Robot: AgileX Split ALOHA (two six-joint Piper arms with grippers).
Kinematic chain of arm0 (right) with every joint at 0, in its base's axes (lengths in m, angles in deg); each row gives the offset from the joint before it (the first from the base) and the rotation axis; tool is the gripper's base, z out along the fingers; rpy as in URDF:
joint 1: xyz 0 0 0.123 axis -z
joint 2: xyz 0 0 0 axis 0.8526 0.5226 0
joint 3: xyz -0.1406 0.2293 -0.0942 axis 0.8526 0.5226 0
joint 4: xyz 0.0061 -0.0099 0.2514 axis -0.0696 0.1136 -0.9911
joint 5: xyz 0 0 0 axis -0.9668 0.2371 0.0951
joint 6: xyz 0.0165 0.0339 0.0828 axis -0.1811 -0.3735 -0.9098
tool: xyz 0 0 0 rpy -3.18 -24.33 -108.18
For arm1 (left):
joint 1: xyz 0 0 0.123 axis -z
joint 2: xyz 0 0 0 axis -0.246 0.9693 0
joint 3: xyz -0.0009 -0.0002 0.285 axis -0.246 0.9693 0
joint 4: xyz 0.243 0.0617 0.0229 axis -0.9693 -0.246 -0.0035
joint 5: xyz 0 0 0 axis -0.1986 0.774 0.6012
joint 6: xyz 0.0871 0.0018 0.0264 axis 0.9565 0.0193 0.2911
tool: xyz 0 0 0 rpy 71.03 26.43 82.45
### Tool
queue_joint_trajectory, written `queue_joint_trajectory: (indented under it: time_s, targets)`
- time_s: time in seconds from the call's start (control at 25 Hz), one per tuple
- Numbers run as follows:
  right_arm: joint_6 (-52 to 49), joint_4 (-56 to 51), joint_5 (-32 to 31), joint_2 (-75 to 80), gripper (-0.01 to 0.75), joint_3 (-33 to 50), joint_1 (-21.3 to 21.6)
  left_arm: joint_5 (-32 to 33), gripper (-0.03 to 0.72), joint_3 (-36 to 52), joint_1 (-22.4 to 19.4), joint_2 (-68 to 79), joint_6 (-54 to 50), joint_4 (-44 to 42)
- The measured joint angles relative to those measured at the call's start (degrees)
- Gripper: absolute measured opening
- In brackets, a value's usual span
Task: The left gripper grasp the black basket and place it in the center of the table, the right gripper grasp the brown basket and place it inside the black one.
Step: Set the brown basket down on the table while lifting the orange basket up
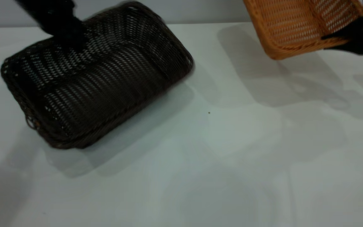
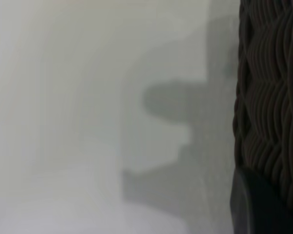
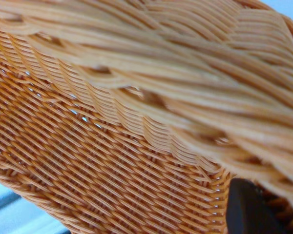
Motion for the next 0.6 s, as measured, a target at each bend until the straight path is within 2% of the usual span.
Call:
queue_joint_trajectory:
  time_s: [0.2,0.6]
  targets:
    - [-3.76,8.11,-3.36,0.0,0.082,-4.56,1.13,-0.57,0.08,-0.17,7.22,0.06,9.72,-0.06]
    - [-9.64,14.83,-6.28,0.0,0.082,-11.77,1.74,-7.59,0.08,-0.46,18.53,3.09,20.35,-0.11]
